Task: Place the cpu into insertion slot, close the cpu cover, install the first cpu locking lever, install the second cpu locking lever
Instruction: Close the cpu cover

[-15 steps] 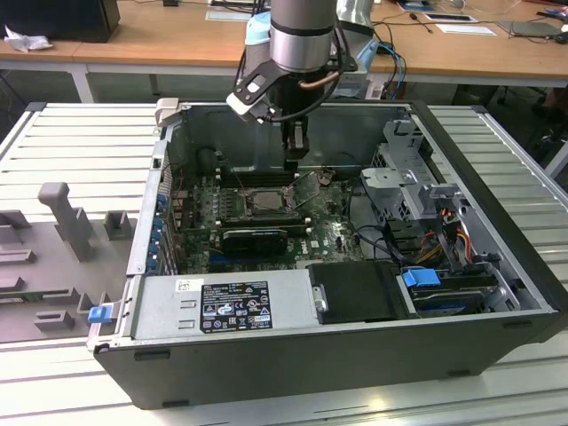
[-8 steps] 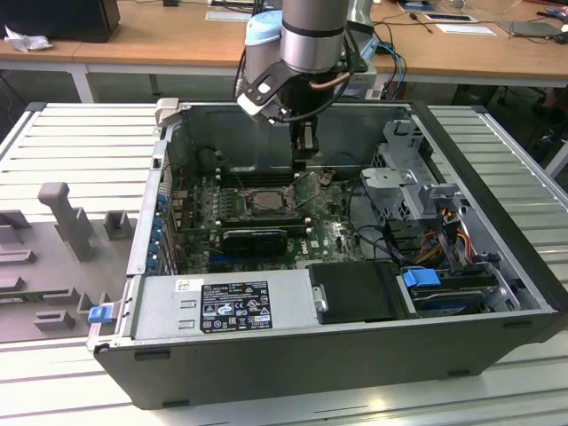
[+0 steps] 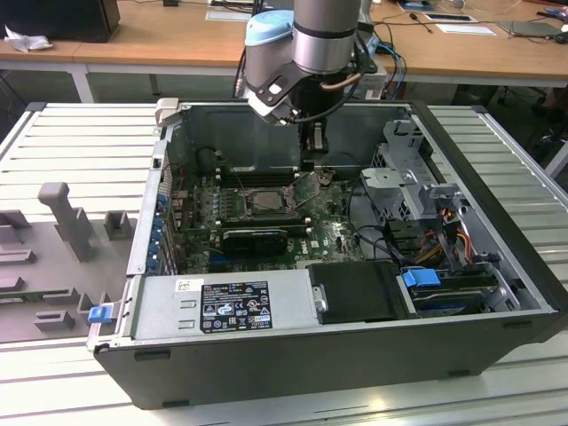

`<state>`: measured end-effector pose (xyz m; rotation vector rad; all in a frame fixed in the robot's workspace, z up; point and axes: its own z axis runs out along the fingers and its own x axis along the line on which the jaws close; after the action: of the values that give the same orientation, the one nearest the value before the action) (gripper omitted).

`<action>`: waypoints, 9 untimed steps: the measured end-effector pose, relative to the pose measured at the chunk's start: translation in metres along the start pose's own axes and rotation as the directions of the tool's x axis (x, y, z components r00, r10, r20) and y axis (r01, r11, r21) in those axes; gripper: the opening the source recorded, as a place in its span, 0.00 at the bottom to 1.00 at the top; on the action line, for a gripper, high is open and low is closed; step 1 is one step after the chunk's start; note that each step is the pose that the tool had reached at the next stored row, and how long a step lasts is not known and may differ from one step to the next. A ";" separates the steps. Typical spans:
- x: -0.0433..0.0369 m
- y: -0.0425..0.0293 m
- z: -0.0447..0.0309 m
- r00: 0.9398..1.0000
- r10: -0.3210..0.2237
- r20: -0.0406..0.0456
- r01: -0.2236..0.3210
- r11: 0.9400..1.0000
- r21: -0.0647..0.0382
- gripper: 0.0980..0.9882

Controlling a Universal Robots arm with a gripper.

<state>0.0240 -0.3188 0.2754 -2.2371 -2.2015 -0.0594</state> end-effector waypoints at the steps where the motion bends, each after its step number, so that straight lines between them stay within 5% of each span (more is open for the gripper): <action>1: 0.0000 0.0011 0.0002 1.000 -0.002 0.000 0.002 1.000 0.000 0.01; 9: 0.0000 0.0148 0.0099 1.000 -0.018 0.000 0.018 1.000 0.000 0.01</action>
<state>0.0391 -0.3188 0.2658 -2.2175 -2.2215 -0.0587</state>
